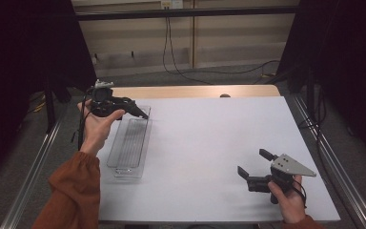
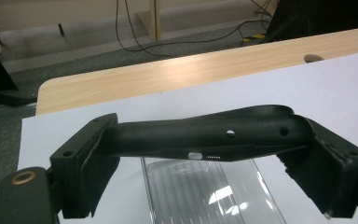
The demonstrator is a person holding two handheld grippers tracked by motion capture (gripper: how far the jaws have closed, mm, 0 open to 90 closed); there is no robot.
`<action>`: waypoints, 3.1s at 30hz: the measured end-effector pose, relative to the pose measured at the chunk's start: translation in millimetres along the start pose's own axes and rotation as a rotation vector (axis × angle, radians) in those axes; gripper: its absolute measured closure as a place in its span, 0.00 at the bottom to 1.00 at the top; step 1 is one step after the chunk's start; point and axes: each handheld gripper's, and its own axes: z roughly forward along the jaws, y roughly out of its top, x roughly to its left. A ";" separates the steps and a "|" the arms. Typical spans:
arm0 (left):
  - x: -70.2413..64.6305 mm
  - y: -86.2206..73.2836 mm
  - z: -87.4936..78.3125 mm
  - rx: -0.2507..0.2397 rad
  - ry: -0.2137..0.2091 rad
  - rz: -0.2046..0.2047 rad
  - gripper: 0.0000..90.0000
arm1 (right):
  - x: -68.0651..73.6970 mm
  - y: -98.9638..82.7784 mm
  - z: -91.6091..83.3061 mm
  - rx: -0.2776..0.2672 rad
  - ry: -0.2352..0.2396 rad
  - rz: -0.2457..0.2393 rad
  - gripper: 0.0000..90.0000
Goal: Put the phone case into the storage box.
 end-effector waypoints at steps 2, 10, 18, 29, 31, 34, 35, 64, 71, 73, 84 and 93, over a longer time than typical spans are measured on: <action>-0.4 -0.1 1.7 0.009 0.009 0.003 0.16 | -0.1 0.0 0.1 -0.001 -0.001 0.001 0.00; -3.5 -1.3 9.4 0.016 0.031 -0.022 0.16 | -0.3 -0.1 0.1 0.001 0.001 0.001 0.00; -7.3 -2.7 16.0 0.034 0.062 -0.038 0.16 | -0.1 -0.3 -0.1 0.003 0.004 -0.001 0.00; -9.2 -3.2 21.1 0.029 0.098 -0.042 0.16 | -0.1 -1.1 0.8 0.007 0.009 -0.002 0.00; -8.5 -3.7 23.1 0.033 0.097 -0.049 0.16 | 0.0 -1.3 0.8 0.009 0.009 -0.003 0.00; -8.1 -4.9 26.6 0.036 0.096 -0.056 0.16 | 0.0 -1.3 0.6 0.008 0.010 -0.003 0.00; -8.4 -5.1 27.5 0.029 0.099 -0.058 0.16 | -0.3 -1.3 0.6 0.007 0.009 -0.002 0.00; -5.4 -1.0 40.5 -0.005 0.033 -0.125 0.13 | -1.1 -3.8 2.9 0.029 0.019 -0.002 0.00; -5.3 1.8 42.7 -0.001 0.022 -0.136 0.12 | -1.6 -4.1 3.1 0.030 0.023 -0.001 0.00; -5.1 2.6 43.4 0.002 0.018 -0.135 0.12 | -1.7 -4.2 3.4 0.030 0.024 -0.001 0.00; -9.5 5.8 50.0 0.010 -0.011 -0.135 0.09 | -1.7 -5.1 4.3 0.042 0.031 0.002 0.00; -12.6 10.0 54.8 0.011 0.000 -0.136 0.10 | -2.2 -5.8 4.6 0.043 0.034 0.002 0.00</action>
